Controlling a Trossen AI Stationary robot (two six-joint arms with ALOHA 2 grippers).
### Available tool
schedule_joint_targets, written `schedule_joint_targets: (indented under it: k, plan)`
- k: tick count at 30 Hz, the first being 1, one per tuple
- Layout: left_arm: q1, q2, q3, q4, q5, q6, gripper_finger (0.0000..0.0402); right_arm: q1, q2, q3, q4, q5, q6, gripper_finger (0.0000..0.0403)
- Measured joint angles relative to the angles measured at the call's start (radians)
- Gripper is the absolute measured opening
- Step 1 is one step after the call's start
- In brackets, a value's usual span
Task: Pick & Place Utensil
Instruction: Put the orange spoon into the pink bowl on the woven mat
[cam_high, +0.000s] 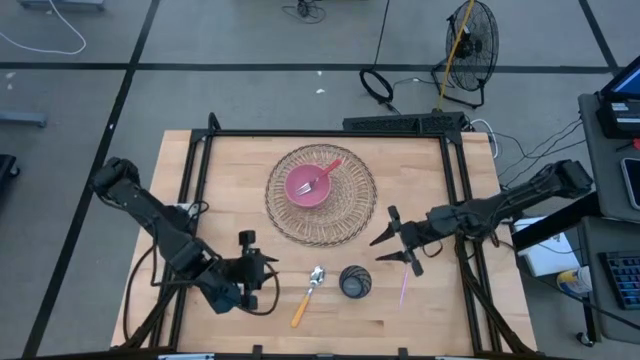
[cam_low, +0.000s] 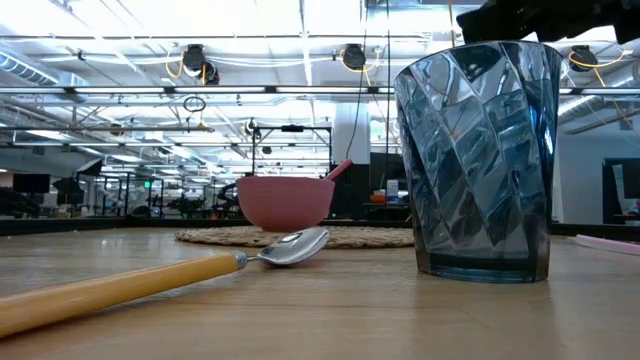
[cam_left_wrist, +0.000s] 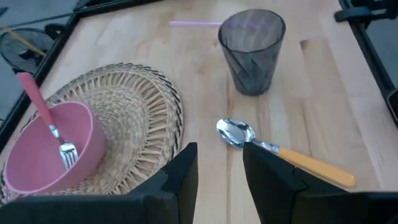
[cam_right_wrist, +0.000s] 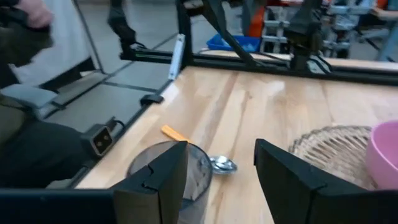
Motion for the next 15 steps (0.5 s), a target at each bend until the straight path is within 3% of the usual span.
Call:
schedule_joint_targets:
  k: [7,11,15]
  plan:
    - [-0.02,0.001,-0.132,0.082,-0.13,-0.055,0.0131,0.066,0.034,0.0,0.032,0.154,0.037,0.0176]
    - [-0.02,0.002,-0.255,0.253,-0.198,-0.06,0.0131,0.079,0.046,0.0,0.102,0.158,0.016,0.0176]
    - [-0.02,0.002,-0.337,0.425,-0.287,0.035,0.0131,0.078,0.046,0.0,0.156,0.158,-0.121,0.0176]
